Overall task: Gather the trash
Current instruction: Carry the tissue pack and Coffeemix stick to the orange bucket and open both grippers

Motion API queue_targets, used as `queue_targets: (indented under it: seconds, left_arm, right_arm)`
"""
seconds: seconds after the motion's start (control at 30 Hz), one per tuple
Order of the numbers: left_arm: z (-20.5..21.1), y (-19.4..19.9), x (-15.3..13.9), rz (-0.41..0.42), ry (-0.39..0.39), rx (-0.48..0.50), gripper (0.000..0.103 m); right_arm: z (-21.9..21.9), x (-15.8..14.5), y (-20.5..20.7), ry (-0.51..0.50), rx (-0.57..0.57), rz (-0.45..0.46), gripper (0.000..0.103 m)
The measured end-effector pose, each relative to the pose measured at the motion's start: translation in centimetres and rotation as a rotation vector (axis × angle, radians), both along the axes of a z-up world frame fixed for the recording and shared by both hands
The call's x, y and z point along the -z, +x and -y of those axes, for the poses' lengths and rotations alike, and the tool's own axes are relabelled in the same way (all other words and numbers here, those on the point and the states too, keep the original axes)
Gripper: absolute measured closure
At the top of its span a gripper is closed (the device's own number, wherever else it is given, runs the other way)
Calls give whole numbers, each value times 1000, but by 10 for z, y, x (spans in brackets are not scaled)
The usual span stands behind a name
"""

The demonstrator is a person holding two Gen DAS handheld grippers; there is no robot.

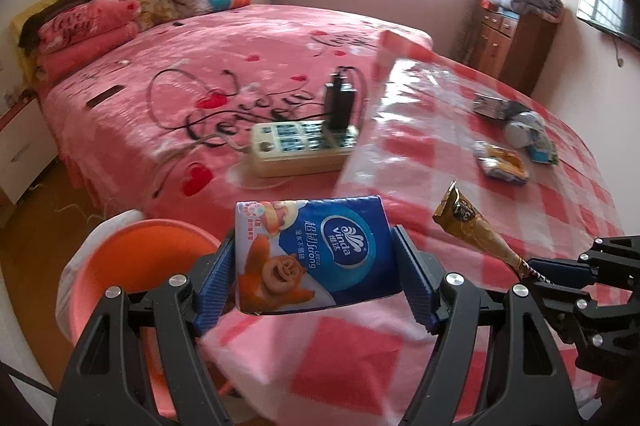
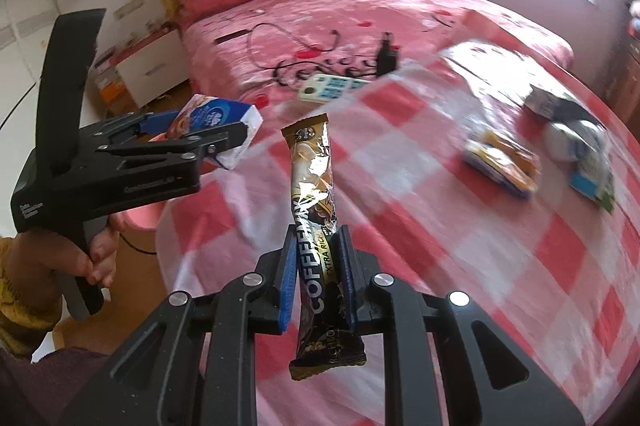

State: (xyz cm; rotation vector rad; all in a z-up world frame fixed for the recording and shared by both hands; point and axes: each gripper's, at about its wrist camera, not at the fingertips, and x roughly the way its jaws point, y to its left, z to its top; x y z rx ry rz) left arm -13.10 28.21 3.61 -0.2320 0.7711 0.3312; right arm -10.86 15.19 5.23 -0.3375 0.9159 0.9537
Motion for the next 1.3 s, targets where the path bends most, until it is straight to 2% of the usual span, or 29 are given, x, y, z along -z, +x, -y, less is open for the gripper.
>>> queue_targets:
  seconds: [0.5, 1.03, 1.1, 1.13, 1.17, 1.2, 1.23, 1.27, 1.3]
  left_arm:
    - [-76, -47, 26, -76, 18, -180, 29]
    - [-112, -67, 62, -160, 8, -271, 28]
    - [-115, -67, 67, -181, 8, -281, 28]
    - [-117, -67, 70, -196, 9, -290, 28]
    - [-118, -67, 72, -206, 8, -297, 27]
    - [-120, -68, 75, -214, 2, -305, 26]
    - [-122, -69, 77, -219, -4, -310, 26]
    - [-123, -70, 78, -224, -6, -315, 25]
    - [-124, -71, 79, -225, -4, -322, 24]
  right_arm:
    - [-99, 7, -29, -44, -218, 7, 82]
    - [-162, 24, -47, -91, -343, 18, 82]
    - [-170, 28, -47, -99, -353, 14, 79]
    - [-172, 30, -46, -102, -353, 13, 76]
    - [-174, 31, -46, -101, -347, 13, 63]
    - [-174, 31, -45, -100, -341, 15, 54]
    - [-173, 30, -44, -92, -331, 19, 37]
    - [-171, 29, -43, -85, -322, 25, 27]
    - [-168, 28, -41, -73, -311, 31, 25]
